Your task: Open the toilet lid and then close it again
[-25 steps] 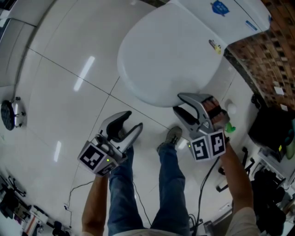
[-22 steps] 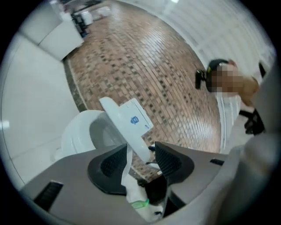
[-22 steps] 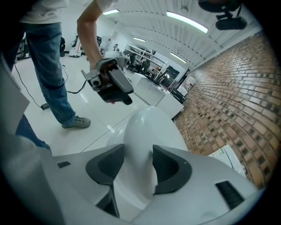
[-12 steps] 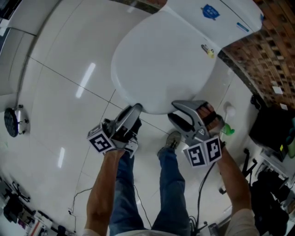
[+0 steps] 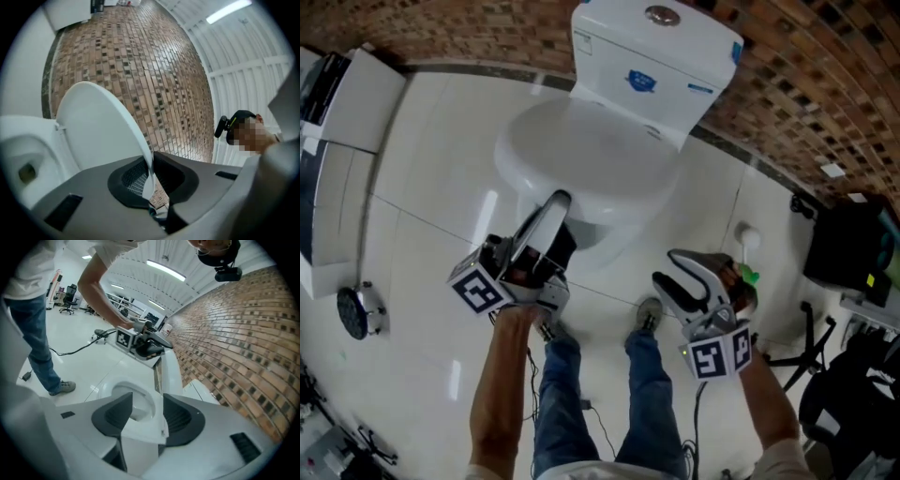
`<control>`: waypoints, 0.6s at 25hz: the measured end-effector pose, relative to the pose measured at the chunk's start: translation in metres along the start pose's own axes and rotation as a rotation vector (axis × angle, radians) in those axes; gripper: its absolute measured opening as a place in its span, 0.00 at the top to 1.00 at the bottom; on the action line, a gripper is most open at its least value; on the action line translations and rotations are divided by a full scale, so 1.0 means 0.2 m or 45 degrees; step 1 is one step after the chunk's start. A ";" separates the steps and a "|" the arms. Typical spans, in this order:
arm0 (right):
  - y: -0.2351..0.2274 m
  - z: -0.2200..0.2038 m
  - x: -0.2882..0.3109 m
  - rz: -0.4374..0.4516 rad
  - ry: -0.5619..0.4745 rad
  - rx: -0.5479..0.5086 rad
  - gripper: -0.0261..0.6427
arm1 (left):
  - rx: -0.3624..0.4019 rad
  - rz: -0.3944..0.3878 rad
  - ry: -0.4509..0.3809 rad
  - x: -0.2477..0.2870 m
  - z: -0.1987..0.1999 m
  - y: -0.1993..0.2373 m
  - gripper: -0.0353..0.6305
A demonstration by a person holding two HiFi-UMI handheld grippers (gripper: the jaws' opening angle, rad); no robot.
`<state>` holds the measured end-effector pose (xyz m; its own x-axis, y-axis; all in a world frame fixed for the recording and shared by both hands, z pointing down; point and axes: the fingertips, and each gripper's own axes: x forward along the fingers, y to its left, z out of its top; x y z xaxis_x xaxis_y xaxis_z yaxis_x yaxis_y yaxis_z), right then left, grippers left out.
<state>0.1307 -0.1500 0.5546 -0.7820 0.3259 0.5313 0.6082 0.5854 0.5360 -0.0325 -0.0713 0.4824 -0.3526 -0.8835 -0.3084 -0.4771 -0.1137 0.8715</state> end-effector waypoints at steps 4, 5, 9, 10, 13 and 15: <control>-0.17 -0.05 -0.32 -0.146 0.059 0.155 0.65 | 0.048 -0.003 0.070 0.46 0.18 -0.06 0.88; -0.21 -0.07 -0.38 -0.191 0.078 0.191 0.64 | 0.048 -0.003 0.080 0.58 0.21 -0.06 0.88; -0.31 -0.17 -0.61 -0.246 0.144 0.295 0.65 | 0.029 0.065 0.059 0.99 0.33 0.02 0.86; -0.32 -0.21 -0.66 -0.248 0.162 0.317 0.65 | 0.022 0.086 0.053 1.08 0.35 0.05 0.85; -0.42 -0.23 -0.77 -0.293 0.162 0.385 0.64 | 0.001 0.138 0.044 1.33 0.39 0.12 0.84; -0.47 -0.25 -0.82 -0.317 0.167 0.410 0.65 | -0.012 0.176 0.035 1.45 0.41 0.18 0.84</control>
<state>0.2082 -0.2957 0.4503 -0.8632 0.0603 0.5012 0.3129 0.8431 0.4374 -0.2176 -0.2945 0.3934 -0.3920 -0.9032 -0.1748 -0.4177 0.0055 0.9086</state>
